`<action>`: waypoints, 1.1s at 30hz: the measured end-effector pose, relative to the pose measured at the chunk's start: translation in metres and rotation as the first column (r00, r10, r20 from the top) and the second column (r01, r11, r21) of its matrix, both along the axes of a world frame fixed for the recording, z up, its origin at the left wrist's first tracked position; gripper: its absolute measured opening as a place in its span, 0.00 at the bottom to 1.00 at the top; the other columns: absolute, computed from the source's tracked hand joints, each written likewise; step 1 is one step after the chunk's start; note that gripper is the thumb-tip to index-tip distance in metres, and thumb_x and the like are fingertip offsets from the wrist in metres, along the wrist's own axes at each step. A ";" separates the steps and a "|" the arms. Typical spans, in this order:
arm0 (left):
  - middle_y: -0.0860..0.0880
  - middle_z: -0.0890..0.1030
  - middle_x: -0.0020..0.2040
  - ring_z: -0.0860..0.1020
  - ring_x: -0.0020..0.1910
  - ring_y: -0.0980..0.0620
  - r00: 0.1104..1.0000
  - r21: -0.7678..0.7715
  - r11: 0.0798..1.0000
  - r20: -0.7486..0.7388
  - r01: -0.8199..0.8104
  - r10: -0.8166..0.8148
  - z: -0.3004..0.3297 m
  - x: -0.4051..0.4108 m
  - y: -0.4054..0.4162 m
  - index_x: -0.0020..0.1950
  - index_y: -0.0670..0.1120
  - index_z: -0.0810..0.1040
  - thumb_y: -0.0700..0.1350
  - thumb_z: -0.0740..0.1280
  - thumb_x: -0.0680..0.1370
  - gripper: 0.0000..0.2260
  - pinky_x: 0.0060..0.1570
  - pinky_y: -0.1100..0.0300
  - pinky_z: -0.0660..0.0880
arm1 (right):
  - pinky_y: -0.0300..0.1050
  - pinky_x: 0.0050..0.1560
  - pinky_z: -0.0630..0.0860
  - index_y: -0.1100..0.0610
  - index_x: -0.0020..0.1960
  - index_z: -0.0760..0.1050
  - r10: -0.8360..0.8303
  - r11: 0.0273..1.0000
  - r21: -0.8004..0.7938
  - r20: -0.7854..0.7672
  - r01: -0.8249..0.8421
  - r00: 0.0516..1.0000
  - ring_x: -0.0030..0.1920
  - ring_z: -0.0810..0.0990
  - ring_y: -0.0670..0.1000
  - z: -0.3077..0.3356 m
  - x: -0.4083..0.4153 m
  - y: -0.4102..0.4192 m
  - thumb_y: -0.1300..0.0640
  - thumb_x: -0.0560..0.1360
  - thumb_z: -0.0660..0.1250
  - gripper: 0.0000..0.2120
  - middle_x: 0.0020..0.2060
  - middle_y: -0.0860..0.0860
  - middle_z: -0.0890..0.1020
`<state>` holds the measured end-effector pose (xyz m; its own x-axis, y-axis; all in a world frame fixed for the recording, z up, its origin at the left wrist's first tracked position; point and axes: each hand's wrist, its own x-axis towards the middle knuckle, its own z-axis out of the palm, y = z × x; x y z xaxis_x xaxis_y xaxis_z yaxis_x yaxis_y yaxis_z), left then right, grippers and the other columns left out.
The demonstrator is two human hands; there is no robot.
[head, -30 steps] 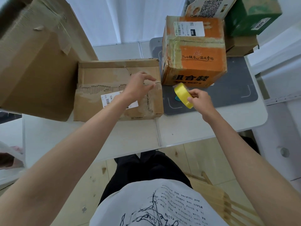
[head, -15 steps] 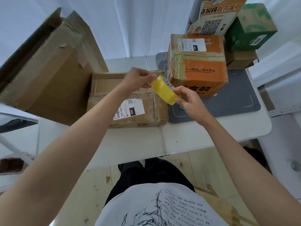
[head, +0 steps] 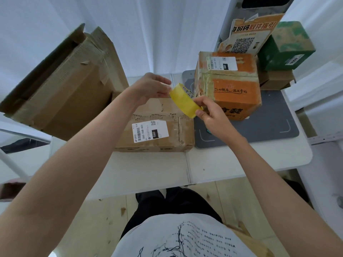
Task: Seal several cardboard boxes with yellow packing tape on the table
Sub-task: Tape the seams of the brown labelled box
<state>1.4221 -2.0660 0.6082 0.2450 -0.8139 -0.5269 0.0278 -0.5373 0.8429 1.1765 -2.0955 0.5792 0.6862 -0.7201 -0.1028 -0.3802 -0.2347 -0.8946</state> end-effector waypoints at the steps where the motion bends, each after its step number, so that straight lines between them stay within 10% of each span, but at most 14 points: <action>1: 0.44 0.81 0.47 0.82 0.43 0.51 0.999 -0.020 1.000 0.035 -0.009 0.010 0.000 -0.001 -0.002 0.61 0.38 0.78 0.34 0.71 0.78 0.12 0.44 0.65 0.81 | 0.29 0.54 0.70 0.54 0.62 0.74 -0.001 1.000 0.009 0.009 0.001 1.000 0.56 0.75 0.40 0.001 0.003 0.000 0.67 0.82 0.61 0.12 0.54 0.45 0.78; 13: 0.47 0.79 0.44 0.78 0.43 0.52 0.996 -0.153 0.984 0.006 -0.091 0.093 -0.015 -0.001 0.001 0.60 0.40 0.78 0.34 0.67 0.80 0.09 0.54 0.59 0.80 | 0.37 0.50 0.72 0.54 0.59 0.73 -0.059 0.976 0.211 -0.026 0.063 0.998 0.51 0.76 0.45 0.004 0.004 -0.002 0.57 0.86 0.55 0.09 0.52 0.50 0.77; 23: 0.44 0.82 0.51 0.80 0.48 0.51 0.987 0.040 0.998 -0.148 -0.053 0.058 -0.061 -0.004 0.048 0.58 0.41 0.82 0.37 0.71 0.79 0.08 0.49 0.63 0.81 | 0.38 0.39 0.75 0.53 0.50 0.74 -0.109 0.979 0.166 -0.066 0.118 0.992 0.44 0.78 0.45 -0.013 -0.008 0.002 0.51 0.76 0.67 0.07 0.43 0.48 0.77; 33: 0.43 0.84 0.57 0.84 0.57 0.47 0.963 0.101 0.993 -0.254 -0.062 0.086 -0.075 -0.032 0.058 0.61 0.41 0.79 0.60 0.59 0.83 0.23 0.59 0.54 0.80 | 0.36 0.40 0.75 0.54 0.49 0.74 -0.043 0.974 0.224 0.064 0.028 0.997 0.43 0.76 0.44 0.000 -0.006 0.003 0.55 0.72 0.65 0.06 0.39 0.41 0.76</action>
<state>1.3904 -2.0077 0.5331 0.1491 -0.7439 -0.6514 0.2805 -0.5999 0.7493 1.1709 -2.0925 0.5795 0.6713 -0.7084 -0.2177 -0.3213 -0.0135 -0.9469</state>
